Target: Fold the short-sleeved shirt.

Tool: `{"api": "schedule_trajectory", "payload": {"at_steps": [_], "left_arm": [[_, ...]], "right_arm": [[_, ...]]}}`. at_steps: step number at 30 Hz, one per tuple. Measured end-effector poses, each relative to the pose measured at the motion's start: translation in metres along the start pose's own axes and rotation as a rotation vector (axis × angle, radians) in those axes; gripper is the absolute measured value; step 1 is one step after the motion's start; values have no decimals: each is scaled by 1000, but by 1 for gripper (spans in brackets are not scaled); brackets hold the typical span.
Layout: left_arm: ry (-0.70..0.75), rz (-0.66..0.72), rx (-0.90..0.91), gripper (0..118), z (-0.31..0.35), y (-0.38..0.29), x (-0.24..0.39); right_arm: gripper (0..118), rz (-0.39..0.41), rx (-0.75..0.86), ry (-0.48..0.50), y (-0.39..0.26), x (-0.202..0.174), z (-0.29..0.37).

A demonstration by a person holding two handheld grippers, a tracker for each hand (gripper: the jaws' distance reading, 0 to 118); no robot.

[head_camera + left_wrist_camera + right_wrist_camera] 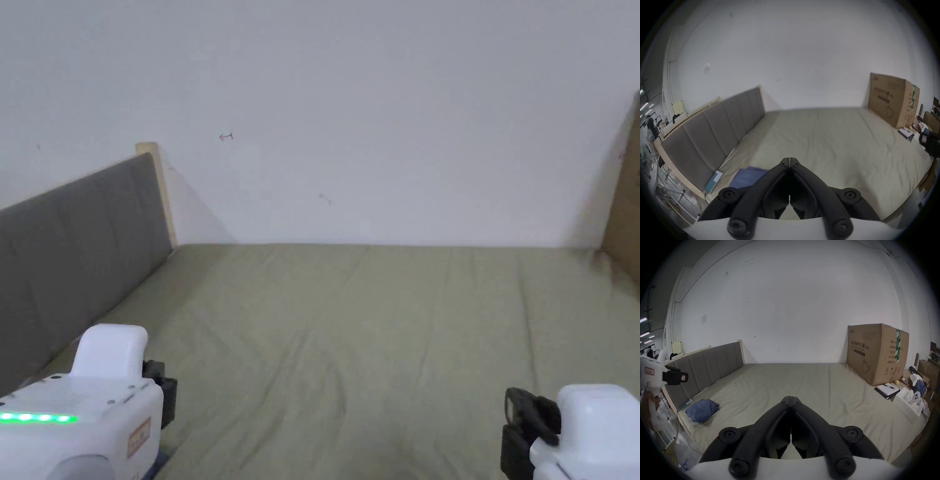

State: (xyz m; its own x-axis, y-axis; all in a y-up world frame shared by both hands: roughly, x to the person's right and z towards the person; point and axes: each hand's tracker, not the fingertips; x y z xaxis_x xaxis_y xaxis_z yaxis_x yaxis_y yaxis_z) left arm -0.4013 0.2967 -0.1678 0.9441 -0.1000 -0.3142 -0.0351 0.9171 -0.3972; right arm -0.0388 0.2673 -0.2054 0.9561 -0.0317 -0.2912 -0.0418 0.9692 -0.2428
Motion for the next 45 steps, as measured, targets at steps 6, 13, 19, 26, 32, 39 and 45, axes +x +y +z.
{"api": "schedule_trajectory", "payload": {"at_steps": [6,13,19,26,32,39,45], "left_arm": [[-86,92,181,0,58,5,83],[-161,134,178,11,86,21,140],[-198,53,193,109,98,20,165],[-196,-7,227,112,119,28,175],[-261,40,155,112,124,35,170],[-163,55,207,112,122,41,163],[-132,76,203,111,116,46,160]], "right_arm": [[0,26,24,-15,29,34,24],[0,18,75,-73,50,57,49],[35,-22,59,-64,53,71,61],[118,-29,91,-94,56,78,65],[118,-46,89,-109,62,81,59],[118,-45,88,-131,67,80,57],[118,-58,85,-130,68,81,54]]}}
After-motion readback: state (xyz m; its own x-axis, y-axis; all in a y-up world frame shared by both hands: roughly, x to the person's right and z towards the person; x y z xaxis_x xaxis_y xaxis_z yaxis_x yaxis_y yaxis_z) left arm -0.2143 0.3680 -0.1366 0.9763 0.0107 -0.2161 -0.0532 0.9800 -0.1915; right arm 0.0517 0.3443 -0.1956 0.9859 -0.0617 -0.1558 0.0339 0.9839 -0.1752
